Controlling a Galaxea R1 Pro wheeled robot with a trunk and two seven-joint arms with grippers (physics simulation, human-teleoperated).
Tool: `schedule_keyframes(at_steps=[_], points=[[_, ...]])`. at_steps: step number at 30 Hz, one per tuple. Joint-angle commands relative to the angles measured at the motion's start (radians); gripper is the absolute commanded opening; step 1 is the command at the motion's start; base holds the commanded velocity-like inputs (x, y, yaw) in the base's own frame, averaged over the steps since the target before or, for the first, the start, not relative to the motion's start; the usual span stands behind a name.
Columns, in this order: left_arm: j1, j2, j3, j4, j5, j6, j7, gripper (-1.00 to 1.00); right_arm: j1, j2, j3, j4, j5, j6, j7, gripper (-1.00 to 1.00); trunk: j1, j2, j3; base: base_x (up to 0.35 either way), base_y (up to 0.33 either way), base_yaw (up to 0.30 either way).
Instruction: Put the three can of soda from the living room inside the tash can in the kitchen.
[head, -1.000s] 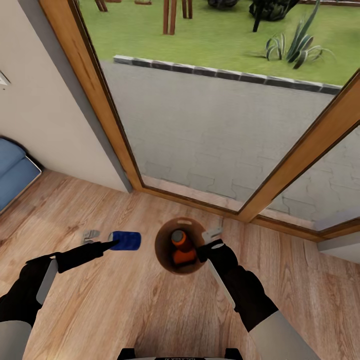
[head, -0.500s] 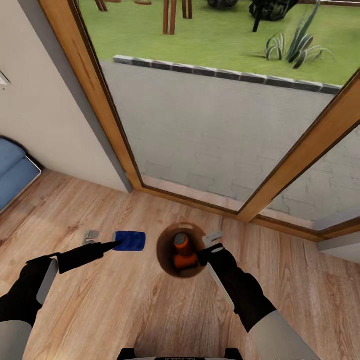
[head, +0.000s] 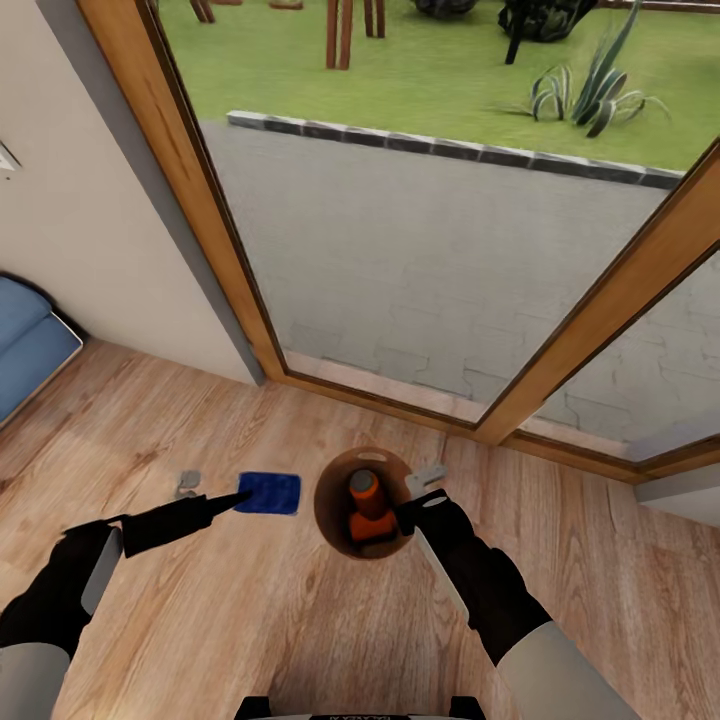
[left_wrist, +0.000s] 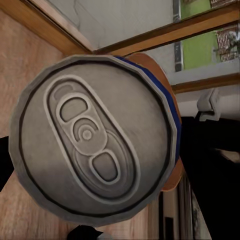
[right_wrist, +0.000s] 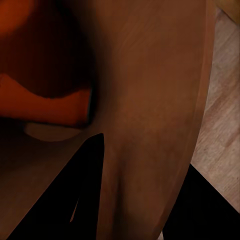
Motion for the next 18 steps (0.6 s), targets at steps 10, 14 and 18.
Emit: schedule_keyframes(at_steps=[10, 14, 18], points=[[0.0, -0.039, -0.045, 0.0, 0.001, 0.002, -0.041, -1.0, 0.0, 0.0, 0.0, 0.0, -0.008, -0.001, 0.0, -1.0, 0.0, 0.0, 0.0, 0.0, 0.0, 0.0], [0.0, -0.044, -0.051, -0.001, 0.001, 0.002, -0.047, -1.0, 0.0, 0.0, 0.0, 0.0, -0.008, -0.001, 0.0, -1.0, 0.0, 0.0, 0.0, 0.0, 0.0, 0.0], [0.0, -0.046, -0.053, -0.002, 0.001, 0.003, -0.049, -1.0, 0.0, 0.0, 0.0, 0.001, -0.008, -0.001, 0.0, -1.0, 0.0, 0.0, 0.0, 0.0, 0.0, 0.0]])
